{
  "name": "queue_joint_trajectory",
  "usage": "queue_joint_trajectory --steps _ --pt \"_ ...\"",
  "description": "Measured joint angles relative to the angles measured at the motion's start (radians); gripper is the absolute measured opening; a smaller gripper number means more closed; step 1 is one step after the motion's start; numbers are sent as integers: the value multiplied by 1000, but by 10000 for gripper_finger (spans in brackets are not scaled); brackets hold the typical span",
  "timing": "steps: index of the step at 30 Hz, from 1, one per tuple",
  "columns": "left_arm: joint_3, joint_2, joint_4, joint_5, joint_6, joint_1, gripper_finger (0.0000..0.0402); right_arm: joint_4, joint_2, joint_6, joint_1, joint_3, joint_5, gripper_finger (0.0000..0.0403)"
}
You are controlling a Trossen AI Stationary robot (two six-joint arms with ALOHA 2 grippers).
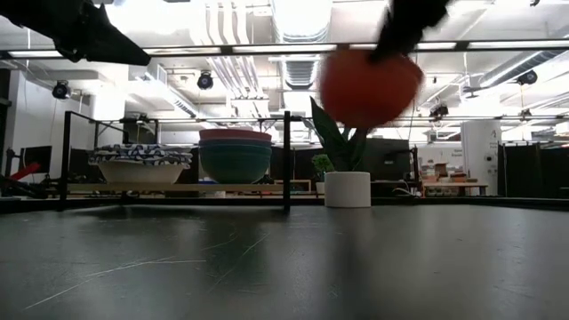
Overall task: Place and stack bowls onto a shelf
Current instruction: Stack the orange bowl on top of the pink bowl on the shelf
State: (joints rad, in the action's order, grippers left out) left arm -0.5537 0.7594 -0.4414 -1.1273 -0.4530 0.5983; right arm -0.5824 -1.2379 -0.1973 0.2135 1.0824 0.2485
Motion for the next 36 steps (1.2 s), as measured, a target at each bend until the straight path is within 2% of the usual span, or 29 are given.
queue_joint_trajectory --steps 5,14,18,22,28,36 --pt "0 6 -1 -13 7 0 77 -71 -134 133 9 227 8 9" --pt "-1 6 -1 -14 7 0 77 -200 -431 445 -121 605 11 9" --pt "-1 6 -4 -14 7 0 77 -207 -524 555 -189 756 -43 9" --pt "-1 6 -11 -14 7 0 77 -242 -611 593 -268 900 -104 9" --pt "-1 6 -19 -14 8 0 77 -240 -740 641 -375 1043 -230 9" --pt "-1 6 -19 -14 8 0 77 -265 -859 671 -457 1129 -231 9"
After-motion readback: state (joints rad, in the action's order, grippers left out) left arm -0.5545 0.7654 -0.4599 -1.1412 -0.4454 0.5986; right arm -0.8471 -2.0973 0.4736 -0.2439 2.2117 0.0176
